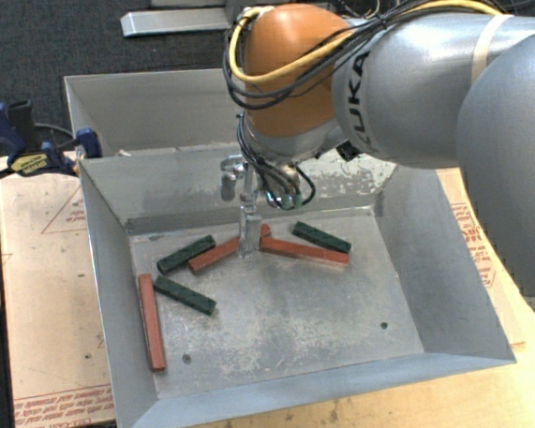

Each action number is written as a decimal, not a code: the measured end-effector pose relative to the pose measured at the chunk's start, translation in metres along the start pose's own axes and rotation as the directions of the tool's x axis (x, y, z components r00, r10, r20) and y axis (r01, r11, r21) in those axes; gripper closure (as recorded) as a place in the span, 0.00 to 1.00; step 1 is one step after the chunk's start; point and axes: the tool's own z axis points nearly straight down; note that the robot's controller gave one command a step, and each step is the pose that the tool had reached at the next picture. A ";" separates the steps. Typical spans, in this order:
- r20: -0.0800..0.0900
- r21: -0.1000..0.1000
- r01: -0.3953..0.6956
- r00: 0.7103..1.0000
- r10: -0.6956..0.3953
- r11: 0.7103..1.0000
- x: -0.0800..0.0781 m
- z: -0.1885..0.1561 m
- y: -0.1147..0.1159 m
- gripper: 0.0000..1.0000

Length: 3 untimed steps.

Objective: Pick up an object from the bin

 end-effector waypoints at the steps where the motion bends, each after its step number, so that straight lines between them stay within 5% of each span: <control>1: -0.001 0.001 -0.084 0.996 0.084 0.996 0.002 0.100 0.002 0.00; 2: 0.007 -0.003 -0.090 0.996 0.090 0.996 0.003 0.125 0.039 0.00; 3: 0.010 -0.002 -0.095 0.995 0.095 0.996 0.002 0.124 0.037 1.00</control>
Offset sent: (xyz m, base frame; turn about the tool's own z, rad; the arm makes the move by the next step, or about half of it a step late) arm -0.0005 0.0016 -0.0946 0.0852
